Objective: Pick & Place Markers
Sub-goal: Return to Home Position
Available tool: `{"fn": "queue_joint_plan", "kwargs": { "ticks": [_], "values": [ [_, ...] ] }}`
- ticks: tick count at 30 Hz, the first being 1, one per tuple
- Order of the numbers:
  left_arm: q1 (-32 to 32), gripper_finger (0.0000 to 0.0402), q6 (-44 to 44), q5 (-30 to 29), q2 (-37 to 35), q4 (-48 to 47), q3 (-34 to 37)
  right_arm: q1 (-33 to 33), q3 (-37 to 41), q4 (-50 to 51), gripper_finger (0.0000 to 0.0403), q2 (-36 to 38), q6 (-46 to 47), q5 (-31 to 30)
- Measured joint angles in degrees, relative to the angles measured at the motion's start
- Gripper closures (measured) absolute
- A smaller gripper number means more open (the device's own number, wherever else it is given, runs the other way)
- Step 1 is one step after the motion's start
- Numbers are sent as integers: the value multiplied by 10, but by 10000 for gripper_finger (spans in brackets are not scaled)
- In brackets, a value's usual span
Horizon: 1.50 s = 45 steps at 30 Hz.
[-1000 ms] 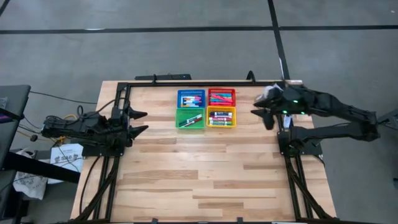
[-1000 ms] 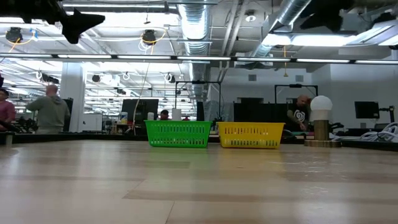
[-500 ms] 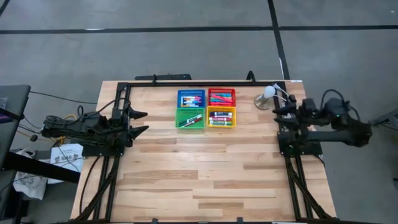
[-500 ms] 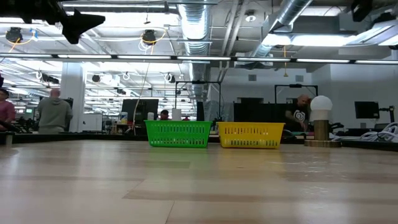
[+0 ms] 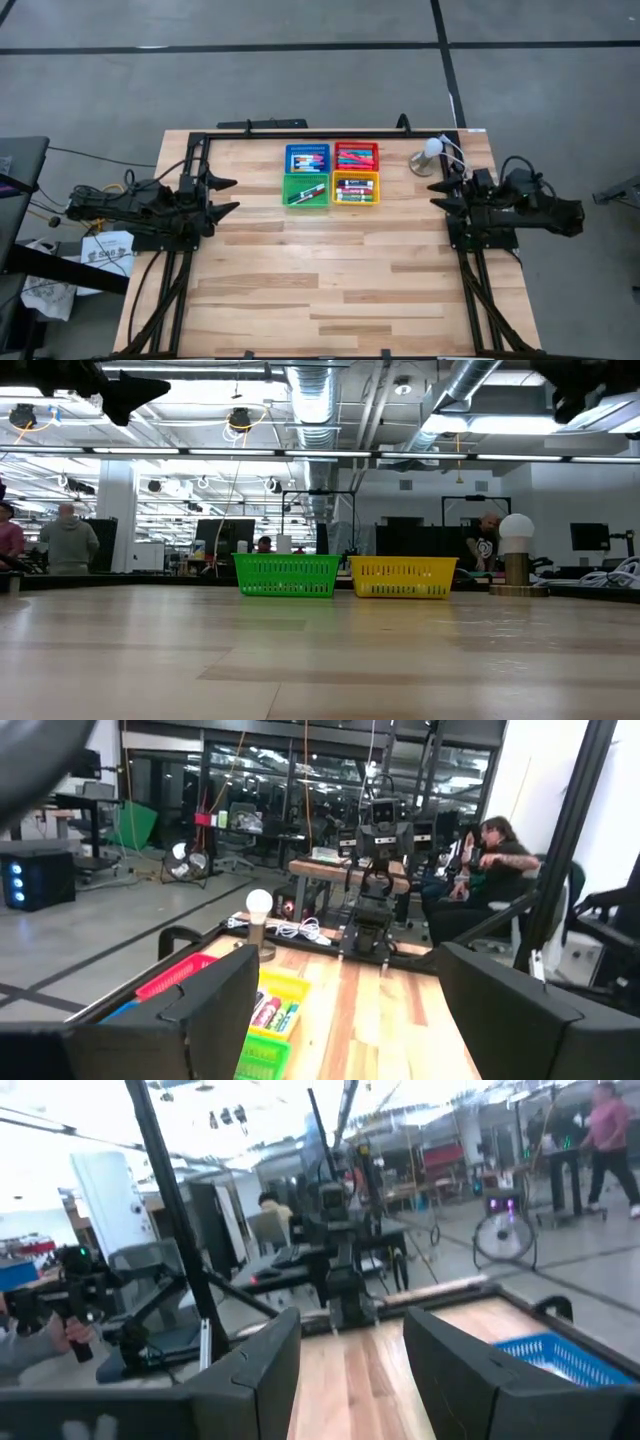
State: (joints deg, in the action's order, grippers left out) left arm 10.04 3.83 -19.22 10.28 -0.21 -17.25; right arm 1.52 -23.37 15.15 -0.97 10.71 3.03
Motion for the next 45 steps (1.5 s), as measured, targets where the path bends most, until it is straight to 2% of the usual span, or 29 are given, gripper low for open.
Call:
{"fn": "queue_joint_plan", "kwargs": {
  "ticks": [9, 12, 16, 22, 27, 32, 39, 45],
  "values": [
    [0, 97, -8, 0, 51, 12, 10, 1, 89, -64, 234, -1, 16, 0],
    [0, 97, -6, -3, 60, 80, 46, 1, 105, -74, 232, 3, 31, 0],
    [0, 97, -6, -12, 50, 146, 98, 1, 129, -94, 232, 8, 51, 0],
    [0, 97, -16, -50, 13, 152, 117, 0, 140, -114, 234, 8, 63, 1],
    [0, 97, -20, -62, 12, 145, 118, 0, 140, -105, 231, 8, 62, 11],
    [0, 97, 17, -31, 15, 110, 118, 0, 140, -103, 234, 8, 54, 39],
    [0, 97, 25, 96, 15, 107, 118, 0, 140, -107, 232, 8, 8, 60],
    [0, 97, 1, 110, 14, 105, 118, 0, 140, -104, 234, 8, -4, 61]
  ]
}}
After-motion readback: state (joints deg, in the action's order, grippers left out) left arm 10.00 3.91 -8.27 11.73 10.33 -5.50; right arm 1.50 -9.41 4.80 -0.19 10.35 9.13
